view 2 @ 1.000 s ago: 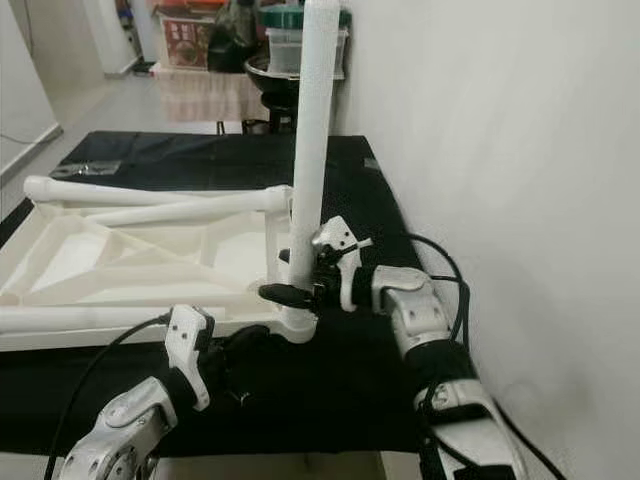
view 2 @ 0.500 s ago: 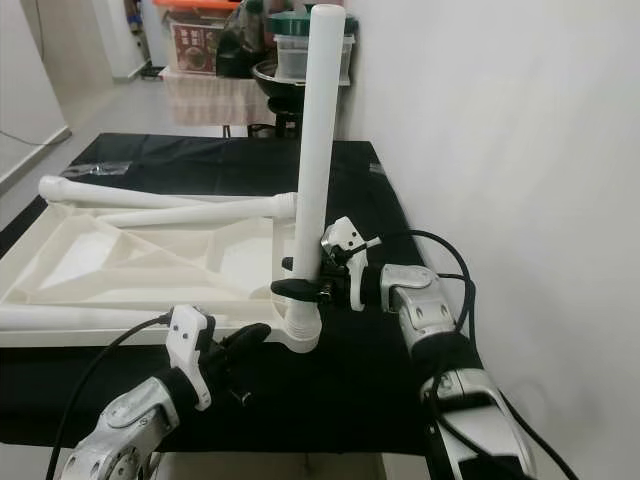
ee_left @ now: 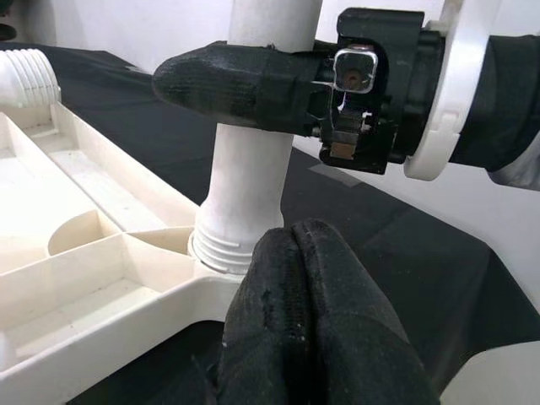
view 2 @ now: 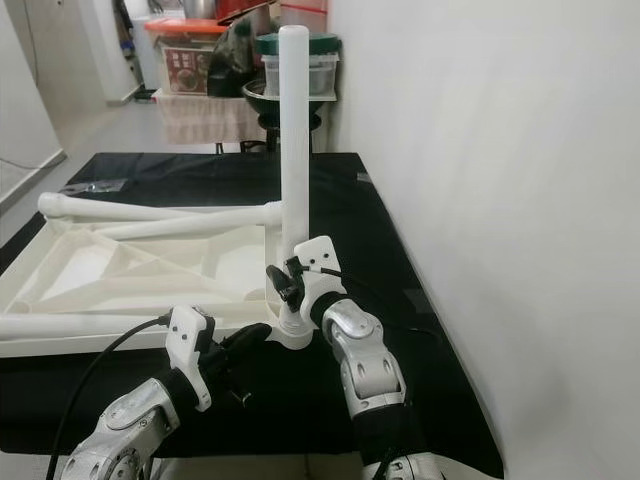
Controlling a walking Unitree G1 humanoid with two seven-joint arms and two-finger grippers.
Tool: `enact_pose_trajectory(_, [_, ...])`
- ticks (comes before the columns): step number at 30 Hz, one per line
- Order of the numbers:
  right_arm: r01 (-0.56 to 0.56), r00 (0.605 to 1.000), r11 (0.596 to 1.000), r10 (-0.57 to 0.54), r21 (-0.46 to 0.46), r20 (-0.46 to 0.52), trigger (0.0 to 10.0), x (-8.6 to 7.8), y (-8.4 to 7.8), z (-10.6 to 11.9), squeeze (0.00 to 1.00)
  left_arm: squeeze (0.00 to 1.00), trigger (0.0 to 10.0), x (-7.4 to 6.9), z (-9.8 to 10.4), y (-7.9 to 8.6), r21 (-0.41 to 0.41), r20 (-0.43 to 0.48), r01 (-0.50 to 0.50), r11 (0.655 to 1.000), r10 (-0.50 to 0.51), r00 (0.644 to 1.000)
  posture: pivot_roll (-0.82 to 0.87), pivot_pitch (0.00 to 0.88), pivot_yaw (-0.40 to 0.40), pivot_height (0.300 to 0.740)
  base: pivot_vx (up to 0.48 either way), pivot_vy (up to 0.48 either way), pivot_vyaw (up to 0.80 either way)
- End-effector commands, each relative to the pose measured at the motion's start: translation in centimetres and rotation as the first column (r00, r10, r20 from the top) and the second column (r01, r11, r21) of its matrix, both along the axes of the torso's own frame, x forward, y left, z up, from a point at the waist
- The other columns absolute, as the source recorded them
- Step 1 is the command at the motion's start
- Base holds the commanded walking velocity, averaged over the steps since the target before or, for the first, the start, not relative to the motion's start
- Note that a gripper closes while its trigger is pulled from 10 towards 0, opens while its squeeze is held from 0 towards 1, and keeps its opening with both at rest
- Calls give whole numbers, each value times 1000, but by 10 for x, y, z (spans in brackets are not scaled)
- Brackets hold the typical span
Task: Building children table
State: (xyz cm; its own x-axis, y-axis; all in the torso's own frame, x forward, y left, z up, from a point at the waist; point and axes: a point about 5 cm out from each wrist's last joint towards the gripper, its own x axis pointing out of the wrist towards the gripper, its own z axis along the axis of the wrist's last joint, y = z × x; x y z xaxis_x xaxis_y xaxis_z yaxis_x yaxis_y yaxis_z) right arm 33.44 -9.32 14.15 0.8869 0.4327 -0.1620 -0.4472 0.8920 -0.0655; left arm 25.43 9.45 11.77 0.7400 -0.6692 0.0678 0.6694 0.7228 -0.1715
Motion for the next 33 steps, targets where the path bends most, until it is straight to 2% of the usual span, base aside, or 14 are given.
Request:
enact_pose_trajectory(1, [57, 987, 994, -70, -93, -141, 0, -5, -11, -34, 0, 0, 10000, 0, -1, 1, 14, -4, -12, 1000, 12, 1000, 51, 0, -46, 740, 0, 0, 0])
enact_pose_trajectory(2, [56, 987, 993, -70, -101, -142, 10000, -5, -11, -33, 0, 0, 10000, 0, -1, 1, 15, -3, -15, 1000, 15, 1000, 51, 0, -46, 740, 0, 0, 0])
enact_pose_trajectory(4, [36, 989, 995, -48, -89, -140, 10000, -4, -11, -31, 0, 0, 10000, 0, -2, 1, 15, -5, -13, 1000, 13, 1000, 47, 0, -43, 740, 0, 0, 0])
enact_pose_trajectory(5, [9, 991, 997, -19, -82, -132, 10000, -6, -8, -27, 1000, 0, 10000, -1, -2, 1, 13, -7, -10, 1000, 10, 1000, 46, 0, -43, 740, 0, 0, 0])
enact_pose_trajectory(11, [-54, 995, 998, 51, -27, -87, 10000, -3, -4, -12, 1000, 0, 10000, -1, -2, -1, 11, -9, -6, 1000, 6, 1000, 42, 0, -45, 740, 0, 0, 0])
enact_pose_trajectory(12, [-131, 990, 991, 131, 1, -51, 10000, -1, -2, -5, 965, 0, 10000, -1, -2, -1, 10, -9, -5, 1000, 6, 1000, 45, 0, -46, 740, 0, 0, 0])
enact_pose_trajectory(13, [-286, 958, 958, 286, -15, 5, 10000, 0, -3, 4, 0, 0, 10000, 0, -2, -2, 10, -9, -6, 1000, 6, 1000, 46, 0, -46, 740, 0, 0, 0])
enact_pose_trajectory(15, [-286, 958, 958, 286, -15, 5, 10000, 0, -3, 4, 0, 0, 10000, 0, -2, -2, 10, -9, -6, 1000, 6, 1000, 46, 0, -46, 740, 0, 0, 0])
enact_pose_trajectory(18, [-390, 920, 920, 391, -43, 33, 10000, 0, -4, 9, 0, 0, 10000, 0, -3, -2, 10, -10, -6, 1000, 6, 1000, 42, 0, -43, 740, 0, 0, 0])
enact_pose_trajectory(20, [-563, 825, 821, 564, -89, -15, 10000, 10, -17, 16, 0, 0, 10000, 1, -4, -4, 7, -12, -6, 1000, 6, 1000, 52, 0, -57, 740, 0, 0, 0])
enact_pose_trajectory(23, [-598, 801, 796, 597, -93, -41, 10000, 13, -22, 18, 0, 0, 10000, 1, -5, -4, 7, -13, -6, 1000, 7, 1000, 52, 0, -57, 740, 0, 0, 0])
enact_pose_trajectory(24, [-620, 784, 781, 616, -76, -68, 8431, 16, -26, 18, 0, 0, 10000, 1, -5, -4, 8, -13, -8, 1000, 8, 1000, 60, 0, -61, 740, 0, 0, 0])
enact_pose_trajectory(25, [-617, 787, 784, 612, -63, -81, 0, 19, -28, 17, 0, 0, 10000, 1, -5, -4, 8, -13, -10, 1000, 10, 1000, 62, 0, -62, 740, 0, 0, 0])
enact_pose_trajectory(33, [-597, 801, 802, 594, -25, -71, 0, 17, -30, 11, 0, 0, 10000, -1, -4, -3, 7, -12, -12, 1000, 12, 1000, 57, 0, -55, 740, 0, 0, 0])
